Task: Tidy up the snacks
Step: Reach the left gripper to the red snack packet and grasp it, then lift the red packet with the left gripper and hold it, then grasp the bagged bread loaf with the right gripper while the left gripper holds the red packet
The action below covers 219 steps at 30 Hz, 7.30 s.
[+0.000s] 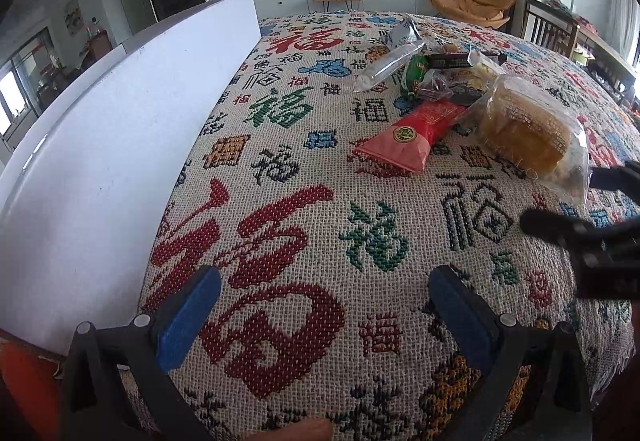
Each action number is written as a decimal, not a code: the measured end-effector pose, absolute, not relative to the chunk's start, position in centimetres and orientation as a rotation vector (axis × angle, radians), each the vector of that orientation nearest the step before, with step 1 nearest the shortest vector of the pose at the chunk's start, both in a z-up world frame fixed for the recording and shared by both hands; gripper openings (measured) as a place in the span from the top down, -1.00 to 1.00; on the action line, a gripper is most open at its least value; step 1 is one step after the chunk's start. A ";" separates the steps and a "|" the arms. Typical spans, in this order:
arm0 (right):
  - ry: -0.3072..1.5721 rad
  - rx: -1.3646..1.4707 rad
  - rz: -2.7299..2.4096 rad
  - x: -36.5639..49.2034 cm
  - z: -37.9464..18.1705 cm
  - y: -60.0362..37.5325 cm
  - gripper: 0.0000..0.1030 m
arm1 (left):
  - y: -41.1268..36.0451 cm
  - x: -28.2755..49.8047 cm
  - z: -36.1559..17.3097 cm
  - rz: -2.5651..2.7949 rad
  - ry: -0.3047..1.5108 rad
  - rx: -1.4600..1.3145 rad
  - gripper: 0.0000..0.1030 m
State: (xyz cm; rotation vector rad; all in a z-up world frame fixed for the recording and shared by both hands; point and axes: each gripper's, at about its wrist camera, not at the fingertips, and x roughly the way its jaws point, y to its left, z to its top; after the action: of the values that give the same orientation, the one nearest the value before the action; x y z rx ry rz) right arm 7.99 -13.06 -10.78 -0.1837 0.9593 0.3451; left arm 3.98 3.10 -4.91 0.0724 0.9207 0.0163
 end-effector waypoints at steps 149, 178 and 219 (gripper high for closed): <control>0.894 0.114 -0.201 15.9 -10.8 -30.0 -0.91 | 5.5 11.3 -5.2 -0.051 0.970 0.019 -1.00; 0.894 0.115 -0.201 15.9 -10.8 -30.1 -0.92 | 5.5 11.2 -5.2 -0.050 0.969 0.020 -1.00; 1.016 0.103 -0.067 20.8 -9.6 -16.4 -0.91 | 5.9 11.0 -4.9 -0.059 0.968 0.023 -1.00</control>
State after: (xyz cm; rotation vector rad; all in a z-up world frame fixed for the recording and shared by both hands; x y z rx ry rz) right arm 20.82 -16.42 -9.62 0.1034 1.0161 -0.0669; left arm 11.03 5.85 -4.89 0.0230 0.9681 -0.0594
